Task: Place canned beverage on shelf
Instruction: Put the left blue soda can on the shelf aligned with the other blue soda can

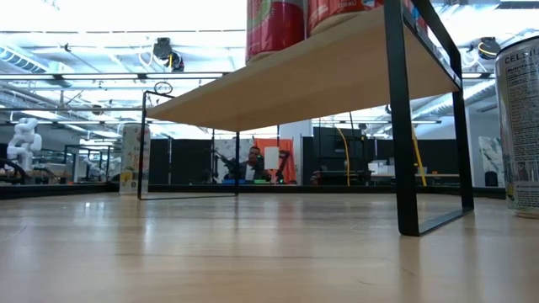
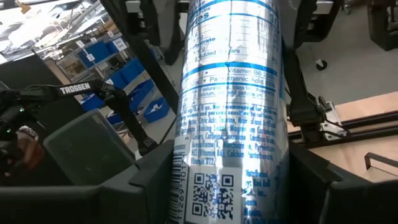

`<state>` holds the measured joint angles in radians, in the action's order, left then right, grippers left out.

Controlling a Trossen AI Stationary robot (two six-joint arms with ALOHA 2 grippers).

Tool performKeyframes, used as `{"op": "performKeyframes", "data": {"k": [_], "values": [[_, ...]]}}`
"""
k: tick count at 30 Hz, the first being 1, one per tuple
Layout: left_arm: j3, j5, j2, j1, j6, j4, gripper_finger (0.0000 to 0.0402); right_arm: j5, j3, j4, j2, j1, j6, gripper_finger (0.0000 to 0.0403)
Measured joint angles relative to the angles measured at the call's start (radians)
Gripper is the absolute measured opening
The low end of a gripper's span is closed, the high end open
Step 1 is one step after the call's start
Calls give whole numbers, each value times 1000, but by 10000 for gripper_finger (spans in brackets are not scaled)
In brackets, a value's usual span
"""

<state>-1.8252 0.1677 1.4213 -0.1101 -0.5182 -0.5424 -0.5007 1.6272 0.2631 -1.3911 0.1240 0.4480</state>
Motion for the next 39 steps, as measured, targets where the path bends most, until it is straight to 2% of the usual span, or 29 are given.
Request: {"op": "performKeyframes", "data": {"k": [13,17,27,36,39], "values": [[0,0,0,0,5,-1,223,-5,0,2,0,0,-18,210],[0,0,0,0,4,0,219,-2,0,2,1,0,-16,222],[1,8,0,-1,-25,-9,217,3,1,43,7,2,27,299],[1,56,-15,-1,-79,-177,227,6,0,210,48,30,-20,304],[1,73,-15,-1,-89,-221,228,7,1,215,70,49,-35,303]]}}
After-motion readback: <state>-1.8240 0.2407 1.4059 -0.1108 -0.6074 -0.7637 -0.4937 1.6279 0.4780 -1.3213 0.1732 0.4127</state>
